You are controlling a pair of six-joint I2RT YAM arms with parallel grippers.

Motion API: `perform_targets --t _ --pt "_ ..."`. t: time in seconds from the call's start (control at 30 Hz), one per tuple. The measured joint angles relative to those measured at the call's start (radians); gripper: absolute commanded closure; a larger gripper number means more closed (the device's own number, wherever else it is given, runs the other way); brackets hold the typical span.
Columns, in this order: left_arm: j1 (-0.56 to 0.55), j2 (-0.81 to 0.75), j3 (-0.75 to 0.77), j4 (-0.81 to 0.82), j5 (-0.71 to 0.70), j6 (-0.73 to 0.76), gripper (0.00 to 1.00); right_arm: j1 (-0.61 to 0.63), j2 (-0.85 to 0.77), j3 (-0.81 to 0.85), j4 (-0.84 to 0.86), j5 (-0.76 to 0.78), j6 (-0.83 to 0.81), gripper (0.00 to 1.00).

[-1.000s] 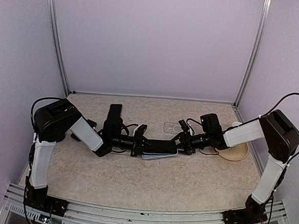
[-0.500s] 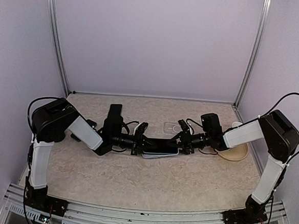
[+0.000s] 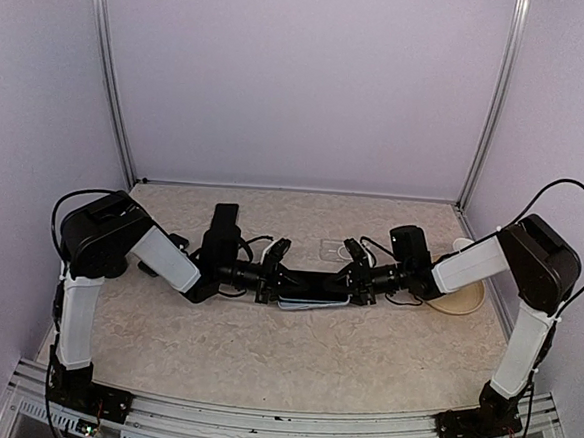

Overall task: Put the phone into the phone case
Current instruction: Install the phone on the phone case.

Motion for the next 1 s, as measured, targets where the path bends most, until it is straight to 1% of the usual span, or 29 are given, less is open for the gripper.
perform_targets --t 0.23,0.37,0.5,0.63,0.8,1.0 --pt "0.002 -0.015 0.000 0.001 0.017 0.008 1.00 0.001 0.007 -0.020 0.086 -0.037 0.056 0.78" --pt "0.009 -0.021 0.000 0.017 0.034 0.016 0.88 -0.003 0.010 -0.026 0.153 -0.069 0.092 0.83" --pt "0.008 -0.027 0.000 0.012 0.030 0.017 0.80 -0.001 0.012 -0.031 0.206 -0.089 0.113 0.87" --pt "0.008 -0.028 0.001 0.005 0.030 0.018 0.69 0.011 0.013 -0.033 0.237 -0.107 0.127 0.90" --pt "0.013 -0.043 0.000 0.005 0.034 0.024 0.62 0.011 0.013 -0.033 0.246 -0.108 0.132 0.93" --pt "0.019 -0.066 -0.003 -0.006 0.034 0.037 0.57 0.011 0.013 -0.033 0.262 -0.108 0.129 0.95"
